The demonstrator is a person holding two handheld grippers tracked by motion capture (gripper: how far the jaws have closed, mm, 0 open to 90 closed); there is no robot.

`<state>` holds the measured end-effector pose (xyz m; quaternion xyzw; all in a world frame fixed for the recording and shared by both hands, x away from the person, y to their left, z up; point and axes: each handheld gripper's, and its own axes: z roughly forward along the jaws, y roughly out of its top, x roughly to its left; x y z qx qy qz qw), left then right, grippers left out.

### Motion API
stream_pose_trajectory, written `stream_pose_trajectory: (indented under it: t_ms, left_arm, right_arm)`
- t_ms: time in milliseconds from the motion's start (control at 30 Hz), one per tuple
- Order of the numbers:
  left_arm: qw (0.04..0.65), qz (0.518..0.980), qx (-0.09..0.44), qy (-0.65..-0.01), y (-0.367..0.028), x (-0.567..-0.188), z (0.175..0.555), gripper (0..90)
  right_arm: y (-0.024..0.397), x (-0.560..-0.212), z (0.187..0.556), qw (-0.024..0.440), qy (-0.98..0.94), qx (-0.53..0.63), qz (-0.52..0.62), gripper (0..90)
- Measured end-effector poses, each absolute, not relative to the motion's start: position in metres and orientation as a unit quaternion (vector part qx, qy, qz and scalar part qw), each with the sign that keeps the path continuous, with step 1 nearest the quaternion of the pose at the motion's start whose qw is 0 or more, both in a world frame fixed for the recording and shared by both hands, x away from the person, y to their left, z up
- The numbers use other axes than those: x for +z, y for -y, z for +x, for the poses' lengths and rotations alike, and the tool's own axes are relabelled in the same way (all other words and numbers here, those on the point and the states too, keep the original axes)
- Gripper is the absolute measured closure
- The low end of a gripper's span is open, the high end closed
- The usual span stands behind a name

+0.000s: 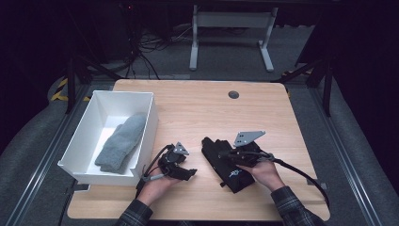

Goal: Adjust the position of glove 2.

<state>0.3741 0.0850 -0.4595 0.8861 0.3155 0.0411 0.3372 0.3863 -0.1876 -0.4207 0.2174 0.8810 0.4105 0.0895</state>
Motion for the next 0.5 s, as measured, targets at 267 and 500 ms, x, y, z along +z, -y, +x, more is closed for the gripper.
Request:
stream_pose_trajectory:
  t_ms: [267, 500]
  left_arm:
    - [0.336, 0.888, 0.043, -0.312, -0.084, -0.459, 0.373, 32.4]
    - [0.360, 0.880, 0.040, -0.306, -0.084, -0.453, 0.372, 53.6]
  right_arm:
    - [0.184, -0.431, 0.389, 0.091, -0.886, 0.398, 0.220, 72.8]
    - [0.207, -0.415, 0.387, 0.113, -0.872, 0.411, 0.241, 86.3]
